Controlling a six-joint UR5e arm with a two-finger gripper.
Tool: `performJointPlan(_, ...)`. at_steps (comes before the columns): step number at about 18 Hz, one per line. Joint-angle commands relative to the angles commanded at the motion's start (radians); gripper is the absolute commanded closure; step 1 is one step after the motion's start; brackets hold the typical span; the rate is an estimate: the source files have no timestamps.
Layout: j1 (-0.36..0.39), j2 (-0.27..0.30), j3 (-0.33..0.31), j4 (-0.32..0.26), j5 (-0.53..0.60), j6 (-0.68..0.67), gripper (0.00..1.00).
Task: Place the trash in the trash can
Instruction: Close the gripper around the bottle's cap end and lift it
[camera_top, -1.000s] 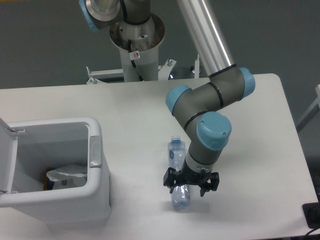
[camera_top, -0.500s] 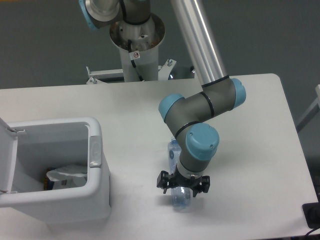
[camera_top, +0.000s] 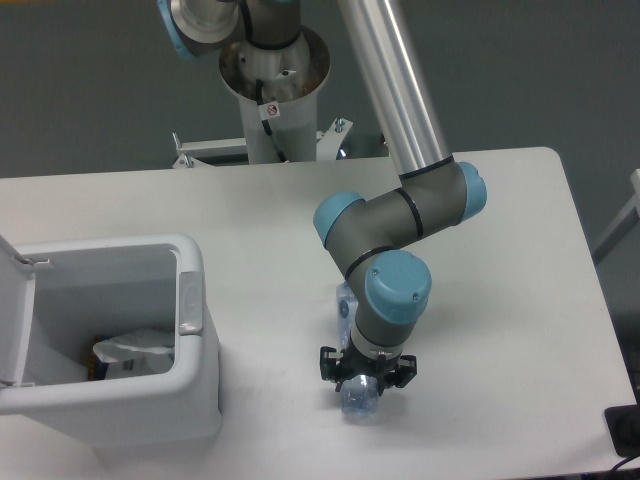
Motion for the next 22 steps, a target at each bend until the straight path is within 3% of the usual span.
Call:
performJointPlan(8, 0.0, 0.014, 0.017, -0.001, -0.003, 0.008, 0.38)
performJointPlan(12, 0.012, 0.06, 0.031, -0.003, -0.017, 0.008, 0.41)
performJointPlan(13, 0.017, 0.07, 0.04, -0.003, -0.037, 0.008, 0.42)
performJointPlan(15, 0.025, 0.084, 0.043, -0.005, -0.07, 0.0, 0.55)
performJointPlan(19, 0.032, 0.112, 0.044, -0.005, -0.08, -0.002, 0.6)
performJointPlan(22, 0.069, 0.172, 0.109, 0.005, -0.24, -0.032, 0.59)
